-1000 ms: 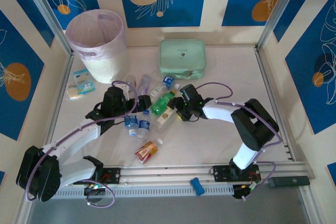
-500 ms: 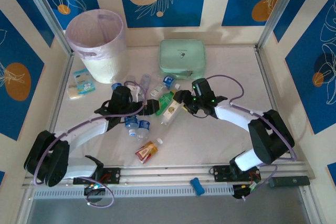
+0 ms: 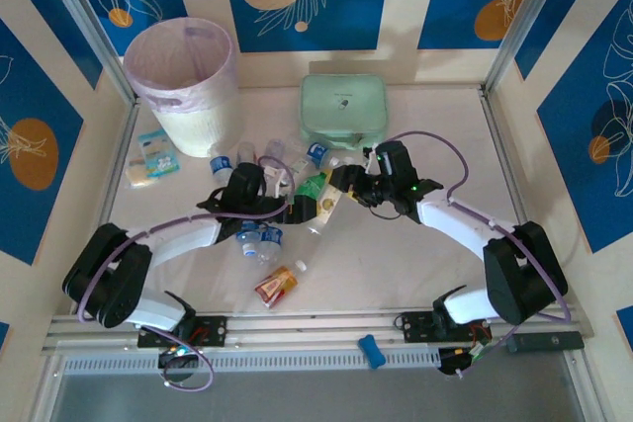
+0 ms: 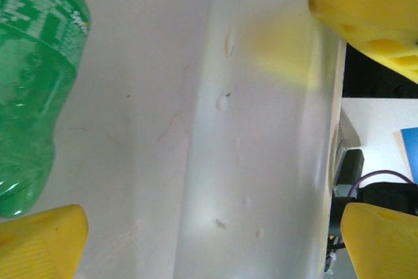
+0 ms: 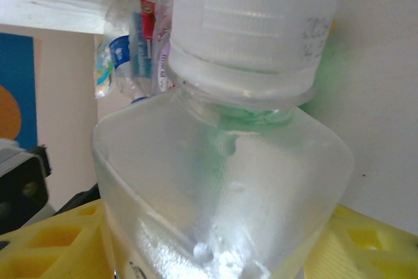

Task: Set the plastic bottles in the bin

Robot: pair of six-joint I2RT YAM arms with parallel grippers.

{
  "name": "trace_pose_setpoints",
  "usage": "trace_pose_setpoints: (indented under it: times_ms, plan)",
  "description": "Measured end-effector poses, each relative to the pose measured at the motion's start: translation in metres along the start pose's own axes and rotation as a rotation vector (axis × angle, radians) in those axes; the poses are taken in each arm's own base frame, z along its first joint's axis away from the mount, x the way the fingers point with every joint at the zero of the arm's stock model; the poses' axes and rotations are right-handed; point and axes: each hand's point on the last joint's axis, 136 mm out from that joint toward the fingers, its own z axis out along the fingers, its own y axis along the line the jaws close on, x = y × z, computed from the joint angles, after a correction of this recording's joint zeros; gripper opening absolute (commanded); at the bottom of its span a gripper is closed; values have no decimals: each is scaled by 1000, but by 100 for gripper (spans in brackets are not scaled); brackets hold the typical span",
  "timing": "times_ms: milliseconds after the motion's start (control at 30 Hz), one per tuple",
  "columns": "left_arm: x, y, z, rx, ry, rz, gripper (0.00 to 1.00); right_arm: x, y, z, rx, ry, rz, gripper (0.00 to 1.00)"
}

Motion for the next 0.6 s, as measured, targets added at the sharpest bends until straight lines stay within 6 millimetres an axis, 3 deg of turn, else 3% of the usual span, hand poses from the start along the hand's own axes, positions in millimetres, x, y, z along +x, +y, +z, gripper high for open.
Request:
trace_pose_setpoints:
  times_ms: [300,600]
  plan:
    - [-5,-21,20,107,17,-14,85,1,13,0,-77,6,-33,49]
    - [-3,-28,26,135,35,-19,64,2,13,-1,-93,2,-41,48]
